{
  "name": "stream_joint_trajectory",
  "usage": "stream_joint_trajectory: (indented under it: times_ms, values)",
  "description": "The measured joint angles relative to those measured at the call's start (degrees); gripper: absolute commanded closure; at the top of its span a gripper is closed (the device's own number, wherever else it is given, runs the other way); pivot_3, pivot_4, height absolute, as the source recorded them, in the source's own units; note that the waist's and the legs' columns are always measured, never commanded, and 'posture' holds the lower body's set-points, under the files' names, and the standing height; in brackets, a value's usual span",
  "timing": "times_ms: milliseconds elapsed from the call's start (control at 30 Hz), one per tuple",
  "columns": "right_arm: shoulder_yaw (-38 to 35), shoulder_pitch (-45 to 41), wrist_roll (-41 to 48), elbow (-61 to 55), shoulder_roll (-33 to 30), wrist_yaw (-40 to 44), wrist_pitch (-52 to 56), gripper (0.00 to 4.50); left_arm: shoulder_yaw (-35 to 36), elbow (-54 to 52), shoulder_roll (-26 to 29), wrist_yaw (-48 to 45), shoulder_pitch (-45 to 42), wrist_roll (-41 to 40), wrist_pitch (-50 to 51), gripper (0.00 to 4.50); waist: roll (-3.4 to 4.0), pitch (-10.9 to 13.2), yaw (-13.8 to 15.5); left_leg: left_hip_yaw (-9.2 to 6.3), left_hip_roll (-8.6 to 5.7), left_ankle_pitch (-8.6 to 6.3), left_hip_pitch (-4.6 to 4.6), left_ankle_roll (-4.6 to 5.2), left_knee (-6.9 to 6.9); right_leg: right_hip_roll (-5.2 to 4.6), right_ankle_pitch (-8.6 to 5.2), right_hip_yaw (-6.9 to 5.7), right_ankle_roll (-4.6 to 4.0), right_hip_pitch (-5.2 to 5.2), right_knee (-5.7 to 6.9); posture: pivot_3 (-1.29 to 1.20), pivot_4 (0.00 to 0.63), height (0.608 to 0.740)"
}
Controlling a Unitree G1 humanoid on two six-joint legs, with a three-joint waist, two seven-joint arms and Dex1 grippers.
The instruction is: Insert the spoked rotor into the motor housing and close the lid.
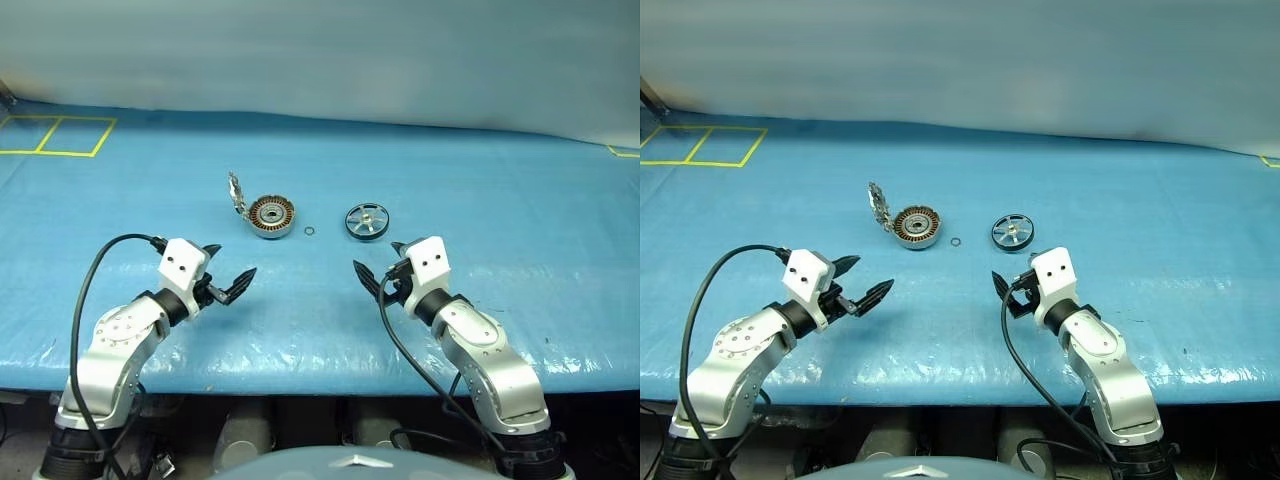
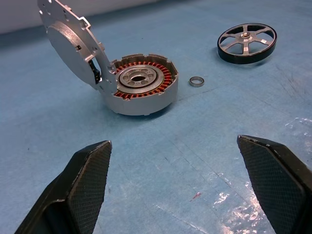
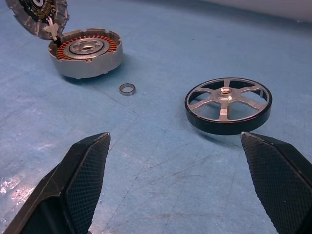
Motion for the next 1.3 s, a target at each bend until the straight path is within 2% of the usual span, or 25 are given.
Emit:
stream_joint_trajectory:
  times_ms: [167,267,333,433,567,733,967,1133,1200,1300]
  values:
    - [0.06,-0.09,-0.01,0.06,0.2,-0.02,0.0,0.0,-0.5,0.7,1.04,-1.78,-2.2,-0.55,1.9,0.02,0.0,0.0,0.04,-0.01,0.0,0.01,0.0,-0.01,0.02,0.02,0.0,-0.01,0.0,0.01,0.01,0.0,0.15,0.74]
    - [0.18,-0.61,-0.02,0.64,0.54,-0.02,-0.07,0.0,-2.84,1.68,4.72,-5.4,-6.78,-0.97,4.76,0.02,-0.02,0.01,0.1,-0.04,-0.02,0.02,0.01,-0.03,0.04,0.03,-0.01,-0.02,0.02,0.04,0.03,0.0,0.15,0.74]
    - [0.45,-1.15,-0.03,1.75,0.71,0.05,-0.19,0.0,-5.54,3.94,8.31,-9.03,-14.39,-0.87,7.48,0.02,-0.19,0.17,0.34,-0.1,-0.03,0.13,-0.01,-0.05,0.06,0.06,-0.09,-0.08,0.2,0.04,0.05,0.0,0.15,0.74]
    - [1.06,-2.26,-0.06,2.85,0.9,0.29,-0.7,0.0,-10.47,8.35,13.23,-15.57,-30.41,1.05,9.17,0.02,-0.21,0.27,0.41,-0.08,-0.11,0.2,-0.03,-0.04,0.07,0.06,-0.06,-0.02,0.33,0.05,0.04,0.0,0.15,0.74]
    - [1.5,-3.55,-0.06,4.22,1.24,0.95,-1.46,0.0,-19.61,16.72,13.45,-23.22,-48.43,4.78,12.46,0.02,-0.22,0.28,0.38,-0.04,-0.38,0.16,-0.06,0.05,0.07,0.09,0.05,0.02,0.53,0.04,-0.01,0.0,0.15,0.74]
    - [1.88,-4.74,-0.39,5.98,1.41,1.32,-1.79,0.0,-33.38,33.69,8.09,-31.87,-65.2,13.29,12.88,0.02,-0.18,0.31,0.02,-0.04,-0.48,0.15,-0.16,0.05,0.03,0.1,0.08,0.07,0.6,-0.07,0.03,0.0,0.15,0.74]
    - [1.68,-4.26,-0.47,5.86,1.21,1.51,-2.71,0.0,-45.05,61.62,-3.82,-37.3,-77.38,25.98,6.31,0.02,-0.24,0.39,-0.04,0.0,-0.51,0.04,-0.31,0.21,0.05,0.07,0.01,0.11,0.7,-0.18,-0.03,0.0,0.15,0.74]
    - [1.6,-2.62,-0.65,5.29,0.81,1.31,-2.77,0.0,-47.04,77.03,-10.06,-36.13,-79.79,32.35,1.95,0.02,-0.3,0.46,-0.02,-0.03,-0.51,0.02,-0.78,0.25,0.2,0.07,0.04,0.11,0.7,-0.6,0.06,0.0,0.15,0.74]
    - [1.6,-2.53,-0.73,4.63,0.78,1.25,-2.77,0.0,-46.88,80.62,-11.84,-35.77,-80.37,33.37,0.8,0.02,-0.3,0.47,-0.01,-0.09,-0.48,0.06,-1.21,0.18,0.51,0.07,0.06,0.08,0.72,-0.89,0.2,0.0,0.15,0.74]
    - [1.6,-2.06,-0.77,3.65,0.93,0.93,-2.77,0.0,-45.92,84.51,-13.88,-35.48,-80.66,34.63,-0.39,0.02,-0.3,0.48,-0.02,-0.08,-0.45,-0.02,-1.38,0.29,0.88,0.06,0.1,0.05,0.81,-0.89,0.23,0.0,0.15,0.74]
